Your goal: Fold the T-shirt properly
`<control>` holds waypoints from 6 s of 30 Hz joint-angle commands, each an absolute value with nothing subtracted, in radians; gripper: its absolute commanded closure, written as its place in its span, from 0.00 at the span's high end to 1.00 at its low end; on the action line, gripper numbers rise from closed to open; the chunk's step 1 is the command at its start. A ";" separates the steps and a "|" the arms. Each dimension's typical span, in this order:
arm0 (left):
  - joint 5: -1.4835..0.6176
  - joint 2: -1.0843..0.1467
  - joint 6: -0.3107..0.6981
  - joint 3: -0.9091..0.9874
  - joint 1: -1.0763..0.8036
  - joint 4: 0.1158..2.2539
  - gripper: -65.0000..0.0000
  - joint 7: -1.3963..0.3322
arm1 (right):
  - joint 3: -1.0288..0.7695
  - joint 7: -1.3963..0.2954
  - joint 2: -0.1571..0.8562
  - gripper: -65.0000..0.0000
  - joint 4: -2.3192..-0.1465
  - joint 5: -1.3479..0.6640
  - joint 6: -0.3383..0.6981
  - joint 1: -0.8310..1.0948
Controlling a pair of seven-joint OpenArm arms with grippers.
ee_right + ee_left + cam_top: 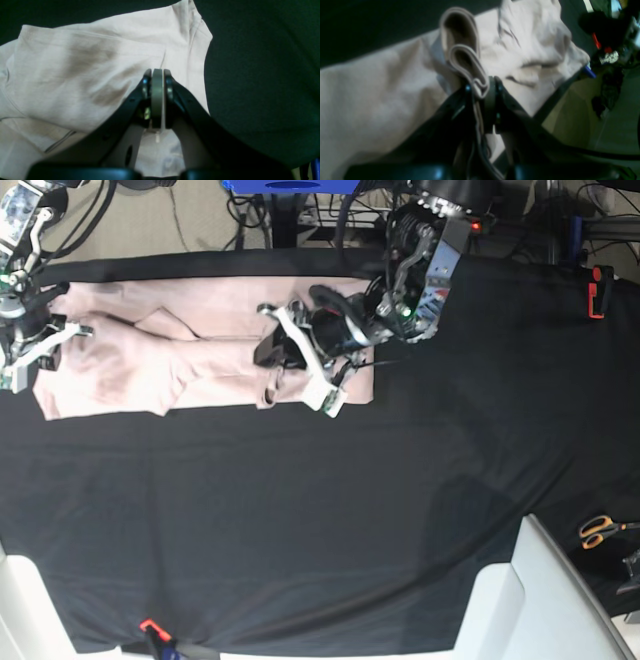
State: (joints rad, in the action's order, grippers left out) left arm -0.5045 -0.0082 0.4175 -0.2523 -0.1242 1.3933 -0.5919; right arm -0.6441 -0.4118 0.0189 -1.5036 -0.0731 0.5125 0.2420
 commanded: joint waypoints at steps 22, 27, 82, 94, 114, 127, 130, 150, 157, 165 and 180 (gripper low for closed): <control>-0.527 0.041 0.427 -0.321 -0.047 1.325 0.00 -0.573 | -0.650 -0.389 0.035 0.01 -1.520 -0.082 0.513 0.237; -0.530 0.041 0.427 -0.321 -0.045 1.325 0.03 -0.573 | -0.650 -0.389 0.035 0.01 -1.520 -0.082 0.513 0.237; -0.674 -0.354 0.433 0.452 -0.550 1.575 0.00 -0.414 | -0.845 -1.047 0.380 0.92 -1.093 -0.980 0.698 0.160; -0.674 -0.351 0.435 0.446 -0.544 1.489 0.00 -0.409 | -0.630 -0.974 0.483 0.92 -0.707 -0.984 0.698 0.051; -0.674 -0.349 0.435 0.444 -0.542 1.471 0.00 -0.407 | -0.470 -0.969 0.452 0.60 -0.736 -0.983 0.698 0.068; -0.674 -0.348 0.435 0.444 -0.545 1.469 0.00 -0.407 | -0.464 -0.918 0.452 0.00 -0.730 -0.980 0.698 0.035; -0.674 -0.348 0.435 0.444 -0.549 1.469 0.00 -0.407 | -0.464 -0.920 0.452 0.00 -0.734 -0.978 0.698 0.035; -0.674 -0.326 0.435 0.450 -0.550 1.469 0.00 -0.407 | -0.463 -0.921 0.363 0.00 -1.437 -0.947 0.698 0.249; -0.674 -0.326 0.435 0.452 -0.550 1.469 0.00 -0.407 | -0.461 -1.015 0.243 0.00 -1.690 -0.785 0.668 0.300; -0.674 -0.326 0.435 0.452 -0.550 1.469 0.00 -0.407 | -0.321 -1.064 0.088 0.00 -1.913 -0.519 0.664 0.337; -0.671 -0.326 0.435 0.453 -0.550 1.468 0.00 -0.407 | 0.012 -0.947 -0.068 0.00 -1.945 -0.216 0.503 0.384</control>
State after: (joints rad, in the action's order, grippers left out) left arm -0.6594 -0.3126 0.4263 0.4446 -0.5461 1.4563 -0.4297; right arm 0.0113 -0.9627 -0.0662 -1.9232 -0.2012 0.4873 0.3862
